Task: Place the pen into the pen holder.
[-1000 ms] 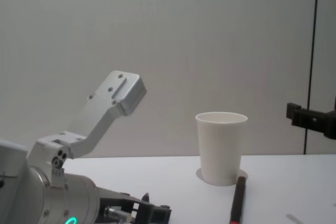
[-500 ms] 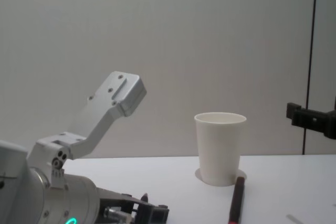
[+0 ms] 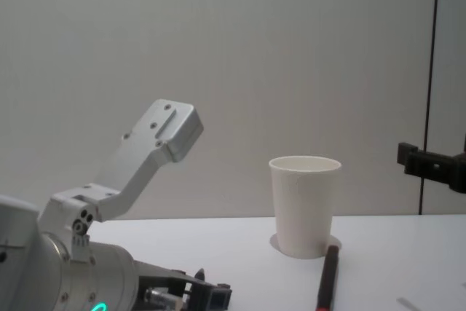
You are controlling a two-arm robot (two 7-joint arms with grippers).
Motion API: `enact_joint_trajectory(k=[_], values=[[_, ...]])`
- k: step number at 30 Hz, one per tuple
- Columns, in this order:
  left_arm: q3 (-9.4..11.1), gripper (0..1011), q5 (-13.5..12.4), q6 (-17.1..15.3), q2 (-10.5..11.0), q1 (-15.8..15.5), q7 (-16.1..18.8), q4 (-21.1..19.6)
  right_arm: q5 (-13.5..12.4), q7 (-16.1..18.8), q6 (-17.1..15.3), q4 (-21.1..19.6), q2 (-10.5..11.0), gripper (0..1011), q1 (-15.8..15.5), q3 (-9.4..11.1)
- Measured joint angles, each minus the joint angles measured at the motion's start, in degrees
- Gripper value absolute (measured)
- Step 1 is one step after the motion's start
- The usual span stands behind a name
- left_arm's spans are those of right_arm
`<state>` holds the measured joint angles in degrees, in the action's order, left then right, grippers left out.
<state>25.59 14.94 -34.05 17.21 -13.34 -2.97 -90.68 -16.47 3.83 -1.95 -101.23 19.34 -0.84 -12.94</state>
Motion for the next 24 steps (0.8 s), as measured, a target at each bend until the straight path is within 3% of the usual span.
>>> enact_joint_trajectory(k=[24], values=[[0.00, 464, -0.02, 0.01, 0.00, 0.00, 0.01, 0.05, 0.00, 0.00, 0.00, 0.00, 0.00, 1002, 0.00, 0.00]])
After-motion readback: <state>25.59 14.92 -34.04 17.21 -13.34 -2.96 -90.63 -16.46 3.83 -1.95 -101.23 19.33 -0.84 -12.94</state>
